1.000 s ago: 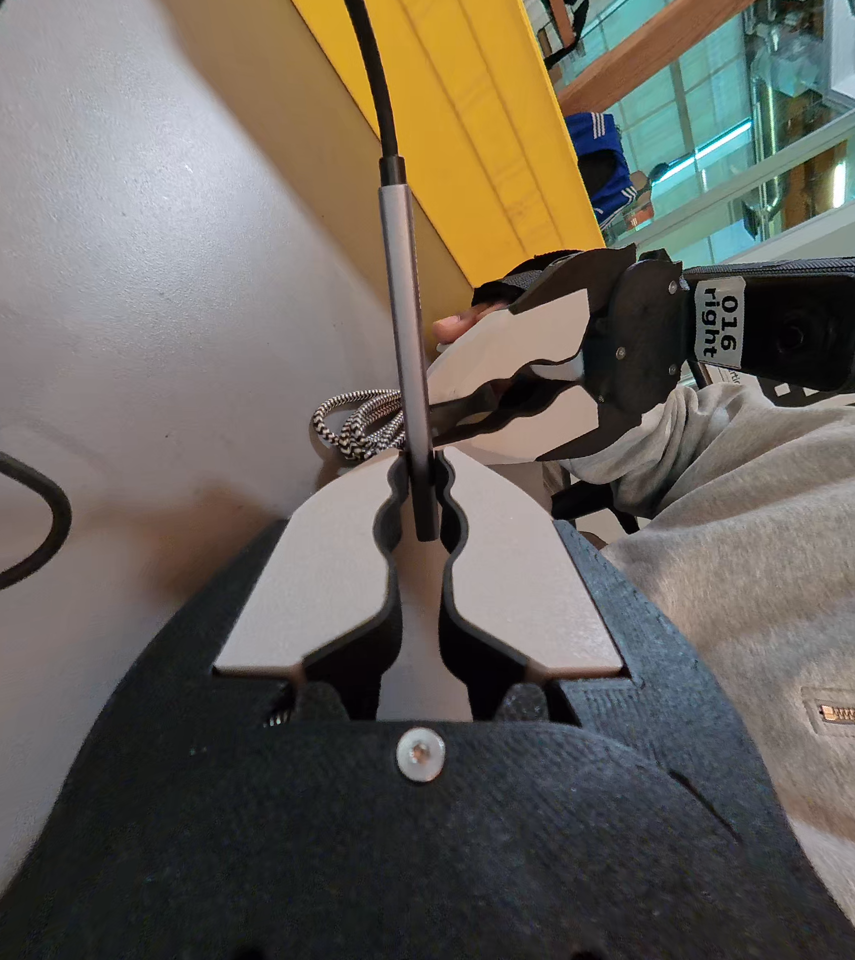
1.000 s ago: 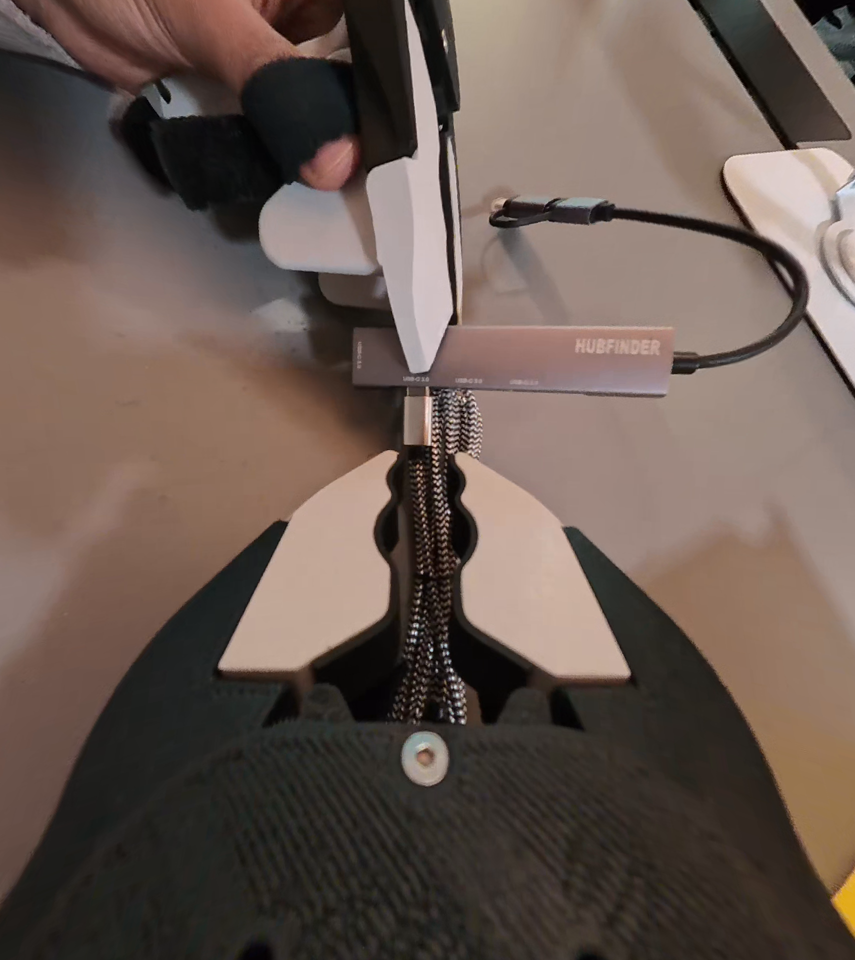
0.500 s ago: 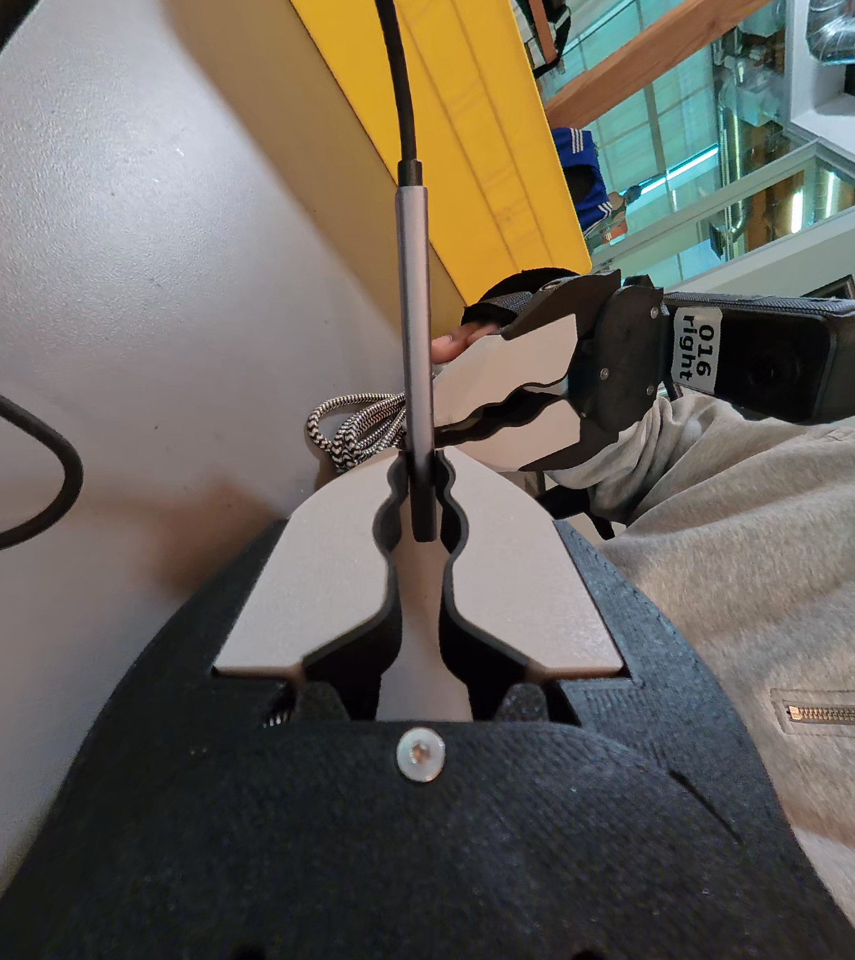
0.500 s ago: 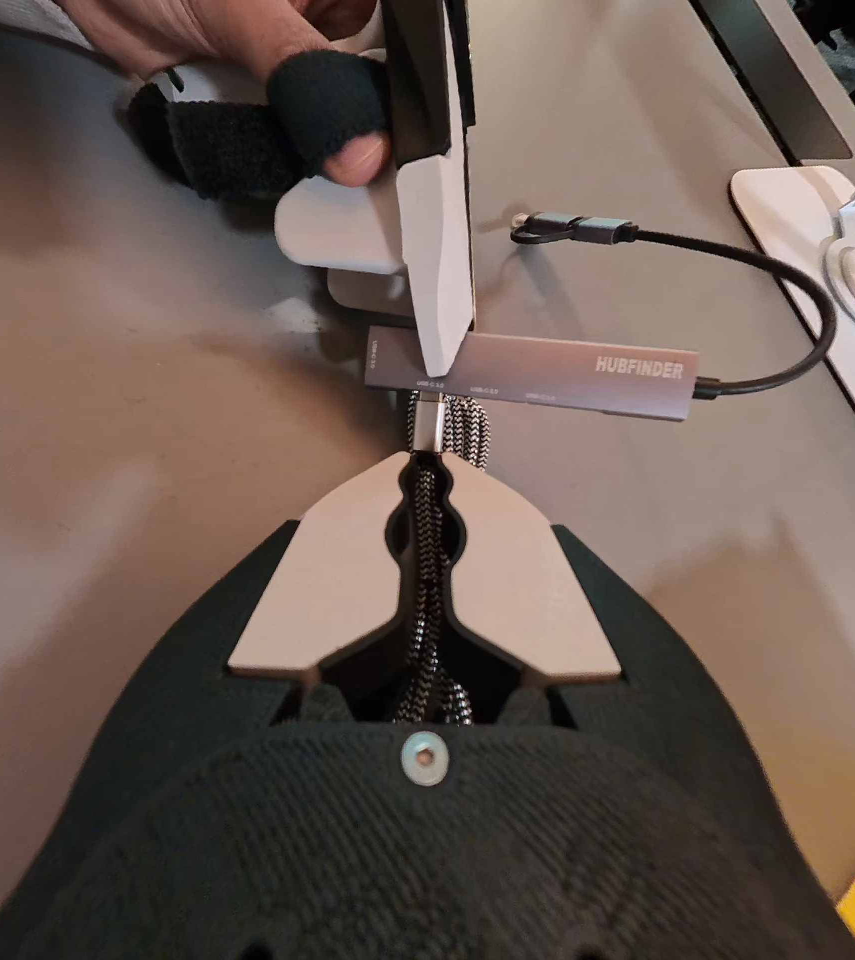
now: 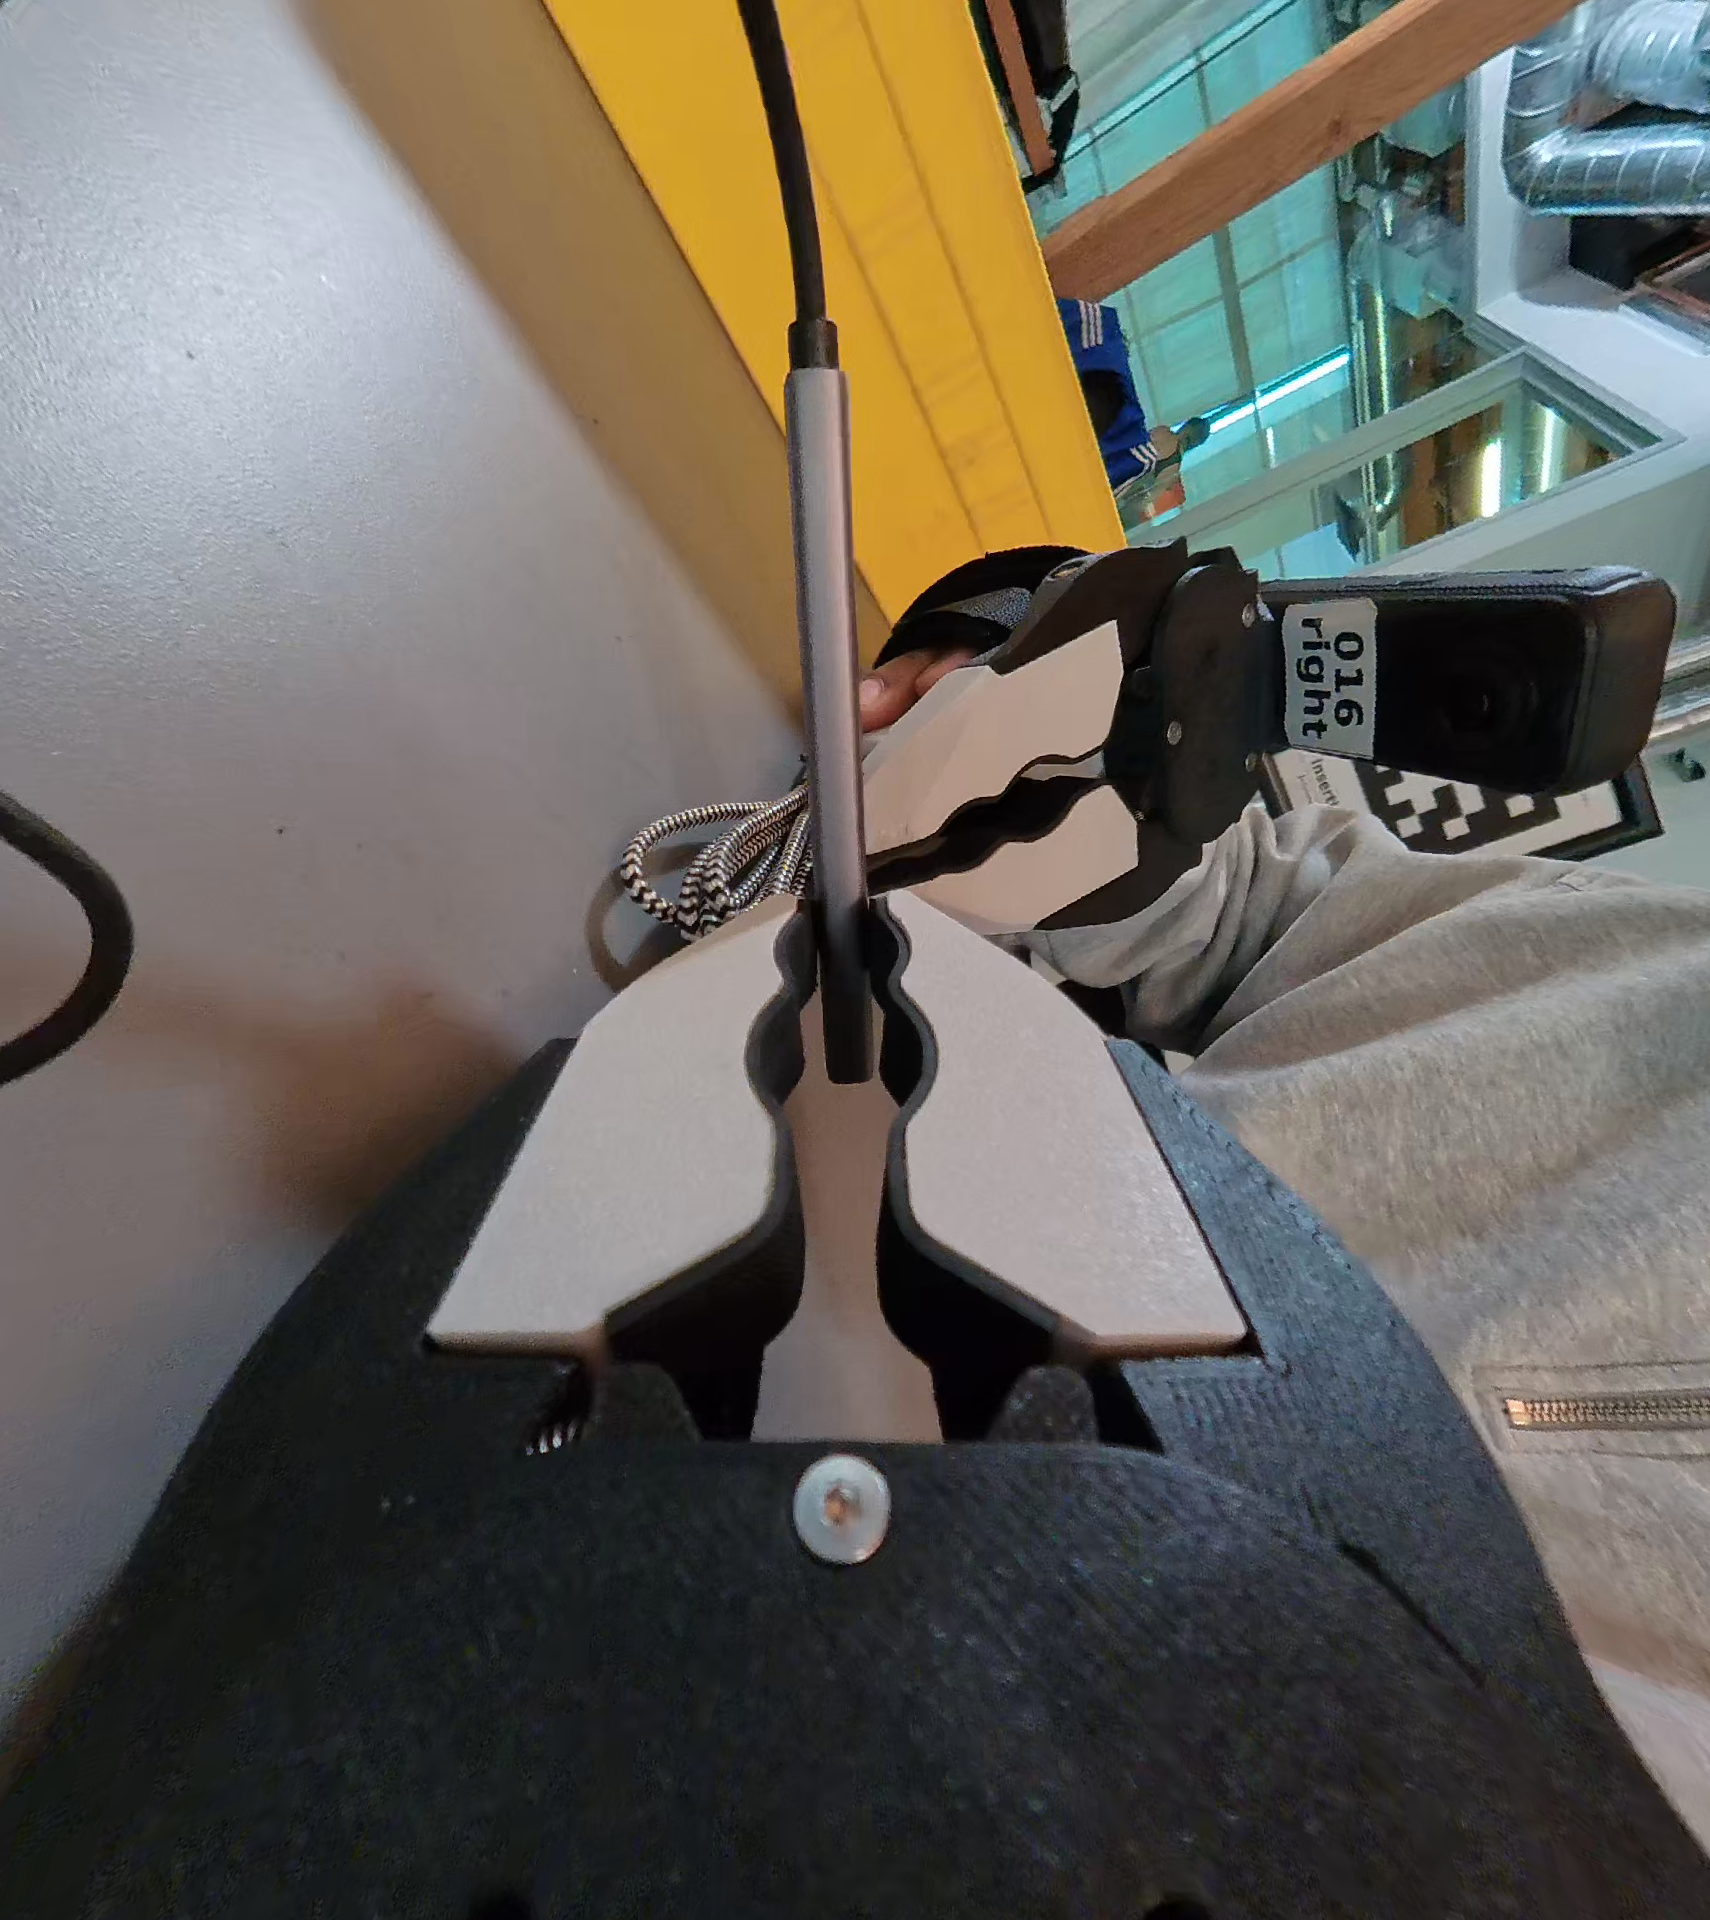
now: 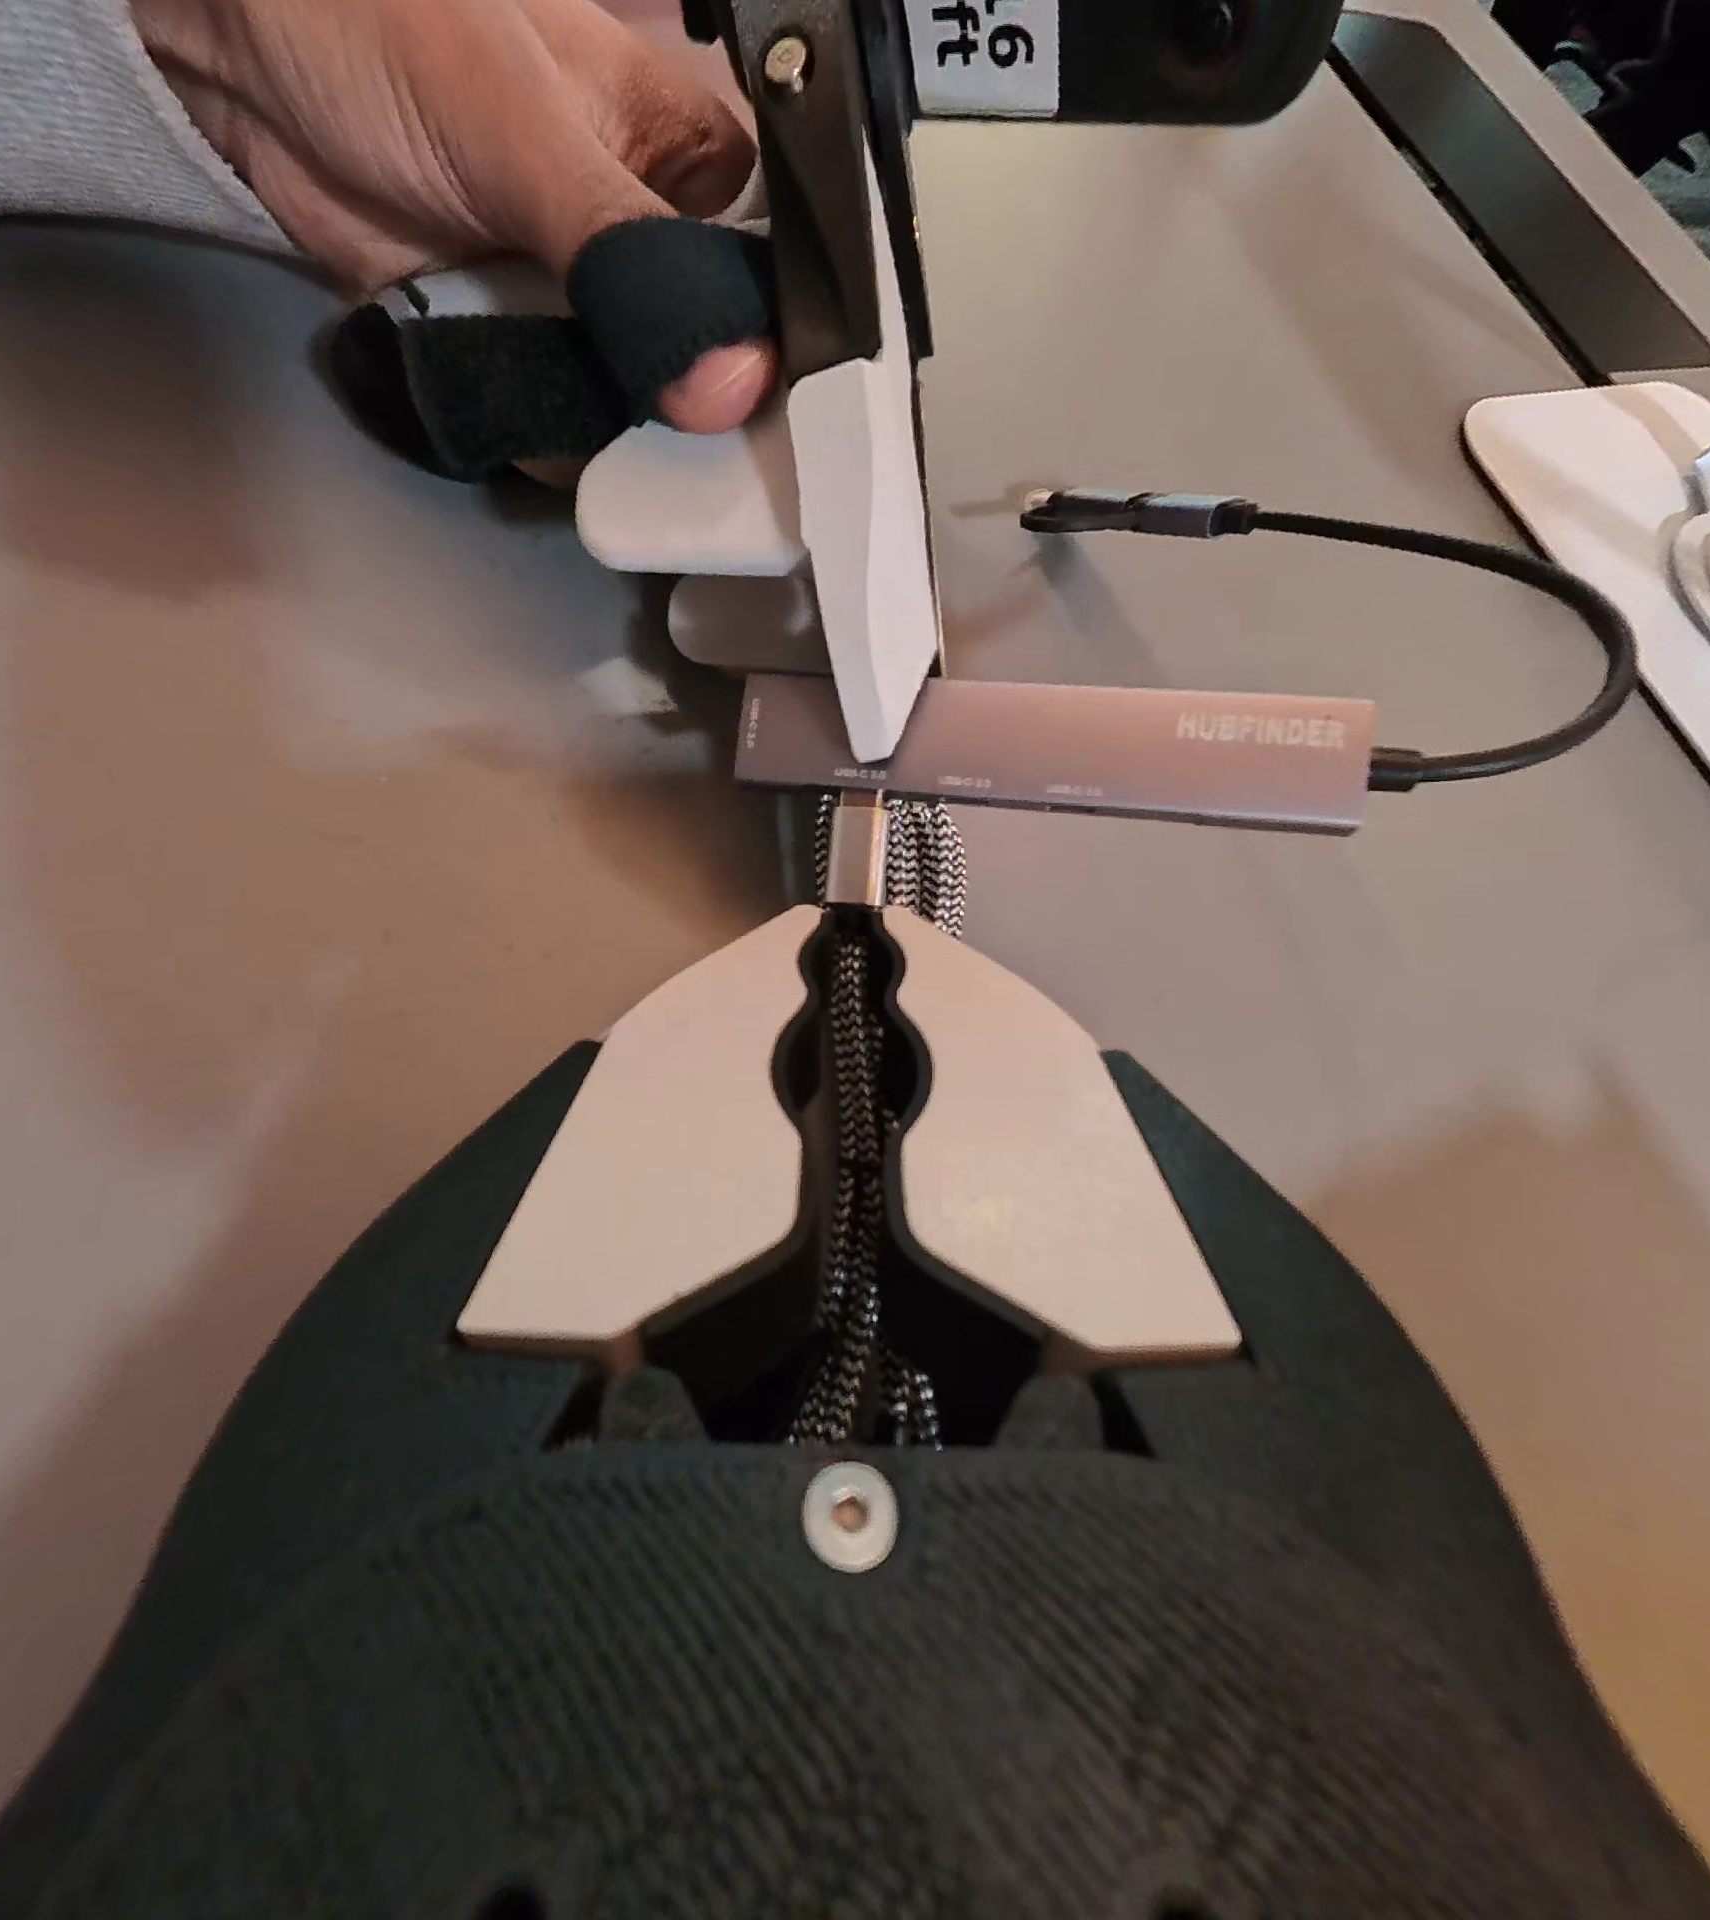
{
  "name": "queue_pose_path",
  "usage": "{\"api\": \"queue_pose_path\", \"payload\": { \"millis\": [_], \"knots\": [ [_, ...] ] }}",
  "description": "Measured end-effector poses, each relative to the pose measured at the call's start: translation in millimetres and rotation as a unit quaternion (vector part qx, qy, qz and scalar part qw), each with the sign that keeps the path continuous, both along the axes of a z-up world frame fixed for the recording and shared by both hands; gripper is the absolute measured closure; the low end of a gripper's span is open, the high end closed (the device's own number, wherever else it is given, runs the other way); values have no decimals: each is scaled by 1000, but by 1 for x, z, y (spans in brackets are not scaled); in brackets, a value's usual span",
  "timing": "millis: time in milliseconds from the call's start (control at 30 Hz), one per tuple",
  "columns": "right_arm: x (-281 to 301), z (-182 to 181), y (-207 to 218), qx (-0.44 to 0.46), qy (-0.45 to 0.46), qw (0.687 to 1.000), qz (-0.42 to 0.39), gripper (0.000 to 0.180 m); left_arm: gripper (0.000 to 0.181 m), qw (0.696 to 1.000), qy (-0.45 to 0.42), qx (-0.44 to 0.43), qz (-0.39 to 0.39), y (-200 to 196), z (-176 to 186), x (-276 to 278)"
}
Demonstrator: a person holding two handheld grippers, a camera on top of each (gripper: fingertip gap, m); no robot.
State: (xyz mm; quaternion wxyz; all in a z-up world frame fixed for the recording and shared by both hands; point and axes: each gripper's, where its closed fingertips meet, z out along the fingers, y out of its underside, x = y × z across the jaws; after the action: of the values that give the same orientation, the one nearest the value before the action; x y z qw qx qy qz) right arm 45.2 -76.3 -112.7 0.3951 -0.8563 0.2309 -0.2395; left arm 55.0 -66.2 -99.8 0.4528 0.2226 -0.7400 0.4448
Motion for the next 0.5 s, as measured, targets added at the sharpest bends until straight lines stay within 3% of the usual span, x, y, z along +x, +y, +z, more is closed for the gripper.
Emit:
{"api": "queue_pose_path", "payload": {
  "millis": [33, 500],
  "knots": [
    [0, 0, 0, 0, 1, 1000, -1, 175, 170, 1000, -4, 1, 2, 0, 0, 0],
    [0, 2, 1, 5, -4, 1000, 0, 175, 169, 1000, -8, 1, 8, -1, -1, 1]
  ]
}}
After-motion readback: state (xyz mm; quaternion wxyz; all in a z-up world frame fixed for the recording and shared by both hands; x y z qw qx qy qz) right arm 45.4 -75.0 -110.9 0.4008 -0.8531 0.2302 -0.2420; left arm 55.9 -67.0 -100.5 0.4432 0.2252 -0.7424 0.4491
